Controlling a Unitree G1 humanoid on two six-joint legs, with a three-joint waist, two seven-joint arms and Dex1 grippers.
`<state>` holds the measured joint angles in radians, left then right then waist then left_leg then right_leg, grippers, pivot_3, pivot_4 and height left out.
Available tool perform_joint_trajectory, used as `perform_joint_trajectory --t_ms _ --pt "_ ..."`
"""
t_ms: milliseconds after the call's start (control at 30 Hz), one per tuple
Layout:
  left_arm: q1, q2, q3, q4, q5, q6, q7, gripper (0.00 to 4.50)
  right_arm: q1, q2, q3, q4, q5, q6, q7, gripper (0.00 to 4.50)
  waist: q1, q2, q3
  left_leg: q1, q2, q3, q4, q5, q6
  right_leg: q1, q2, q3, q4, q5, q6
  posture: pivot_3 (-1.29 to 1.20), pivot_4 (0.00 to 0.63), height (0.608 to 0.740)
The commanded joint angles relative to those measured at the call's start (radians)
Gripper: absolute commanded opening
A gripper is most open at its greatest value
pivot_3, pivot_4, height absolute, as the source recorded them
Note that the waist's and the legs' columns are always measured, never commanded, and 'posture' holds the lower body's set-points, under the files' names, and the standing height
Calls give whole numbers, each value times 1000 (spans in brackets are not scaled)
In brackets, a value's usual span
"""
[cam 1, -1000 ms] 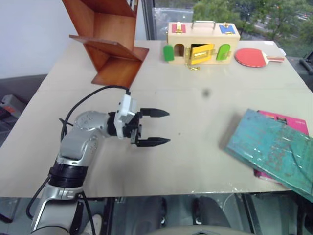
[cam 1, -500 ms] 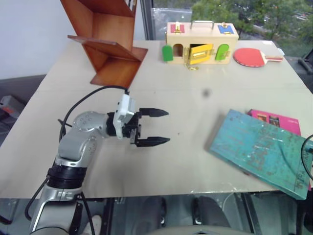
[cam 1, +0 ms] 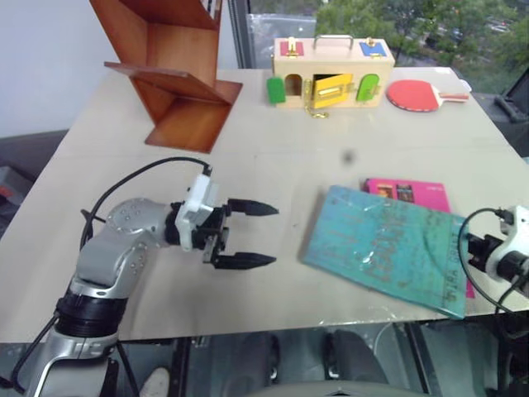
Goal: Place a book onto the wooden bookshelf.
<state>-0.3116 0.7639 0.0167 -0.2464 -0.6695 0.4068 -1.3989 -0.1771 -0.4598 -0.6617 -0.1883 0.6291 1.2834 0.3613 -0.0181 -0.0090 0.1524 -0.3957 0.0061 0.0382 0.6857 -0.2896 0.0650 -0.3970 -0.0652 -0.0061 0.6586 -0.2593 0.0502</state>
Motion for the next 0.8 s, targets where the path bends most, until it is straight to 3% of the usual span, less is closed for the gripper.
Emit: perform_joint_trajectory --t_ms 33,233,567,700,800 --pt "13 36 53 -32 -20 -6 -14 4500 -41 40 43 -19 24 20 -38 38 1 0 0 0 0 0 0 0 0 0 0 0 0 0 0 0 150 740" --pt "32 40 62 -33 -15 -16 1 4500 -72 53 68 8 -9 -42 -78 38 4 0 0 0 -1 0 0 0 0 0 1 -1 0 0 0 0 150 740" --pt "34 18 48 -11 -2 -35 10 4500 73 -198 -100 -251 47 -43 -15 38 20 5 3 -4 -2 0 -1 0 -1 -2 0 -2 -2 0 0 0 150 740" --pt "6 -3 29 25 14 -51 5 4500 82 -224 -196 -423 267 -9 80 38 10 6 3 -3 -2 0 -1 -1 2 -2 1 -1 -2 0 0 0 150 740" --pt "-10 -14 17 48 23 -61 -4 4500 62 -225 -180 -505 431 18 73 38 6 4 4 -2 -1 -1 -1 -1 2 -1 1 -2 -1 0 0 0 150 740"
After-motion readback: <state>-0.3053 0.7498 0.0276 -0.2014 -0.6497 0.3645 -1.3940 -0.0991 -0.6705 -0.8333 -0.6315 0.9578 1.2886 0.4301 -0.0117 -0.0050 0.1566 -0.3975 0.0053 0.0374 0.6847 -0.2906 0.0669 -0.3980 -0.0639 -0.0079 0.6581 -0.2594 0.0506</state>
